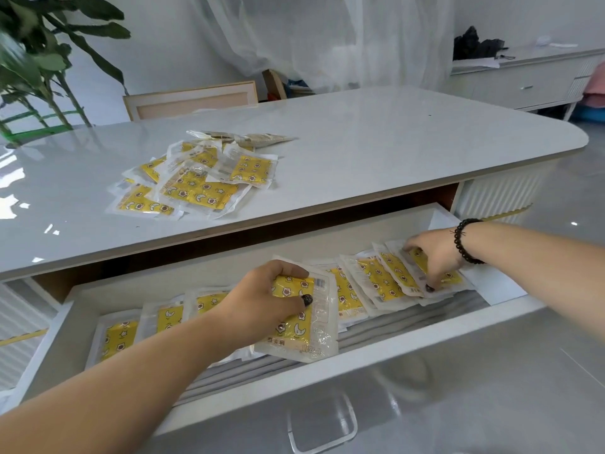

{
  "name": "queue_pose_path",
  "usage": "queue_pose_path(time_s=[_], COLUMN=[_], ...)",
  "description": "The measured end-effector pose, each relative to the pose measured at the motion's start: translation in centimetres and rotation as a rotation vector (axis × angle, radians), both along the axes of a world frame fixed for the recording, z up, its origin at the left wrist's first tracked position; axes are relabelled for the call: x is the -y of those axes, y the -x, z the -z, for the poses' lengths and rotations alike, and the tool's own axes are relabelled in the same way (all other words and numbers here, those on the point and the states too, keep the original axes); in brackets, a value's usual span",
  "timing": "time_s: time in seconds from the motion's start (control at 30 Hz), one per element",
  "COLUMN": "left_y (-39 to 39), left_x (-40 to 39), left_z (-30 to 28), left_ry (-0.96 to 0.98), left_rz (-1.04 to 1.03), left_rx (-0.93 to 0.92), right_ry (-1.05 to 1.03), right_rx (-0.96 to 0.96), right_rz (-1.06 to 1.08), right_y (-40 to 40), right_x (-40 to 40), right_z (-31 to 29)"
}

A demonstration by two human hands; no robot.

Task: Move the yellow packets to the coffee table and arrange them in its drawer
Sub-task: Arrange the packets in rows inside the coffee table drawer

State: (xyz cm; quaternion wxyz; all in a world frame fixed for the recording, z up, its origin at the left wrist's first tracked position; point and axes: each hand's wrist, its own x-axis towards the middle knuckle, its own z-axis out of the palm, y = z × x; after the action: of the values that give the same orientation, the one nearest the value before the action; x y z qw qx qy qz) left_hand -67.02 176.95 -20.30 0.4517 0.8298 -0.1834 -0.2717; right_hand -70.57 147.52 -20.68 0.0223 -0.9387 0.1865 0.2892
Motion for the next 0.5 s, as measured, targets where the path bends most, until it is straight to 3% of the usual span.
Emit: queue_pose_path(time_s=[0.17,0.5], left_y=[0.0,-0.4], left_x=[-0.1,-0.2], left_z=[0.0,0.5], left_ry=[0.001,0.022], left_rz=[0.009,0.011], left_rx=[-0.006,-0.015], right_ry=[0.188,0.228], right_rx=[-0.125,-0.083], right_rz=[-0.126,-0.11], right_y=[0.4,0.3], right_x=[-1.1,-2.2], right_z=[0.7,0.6])
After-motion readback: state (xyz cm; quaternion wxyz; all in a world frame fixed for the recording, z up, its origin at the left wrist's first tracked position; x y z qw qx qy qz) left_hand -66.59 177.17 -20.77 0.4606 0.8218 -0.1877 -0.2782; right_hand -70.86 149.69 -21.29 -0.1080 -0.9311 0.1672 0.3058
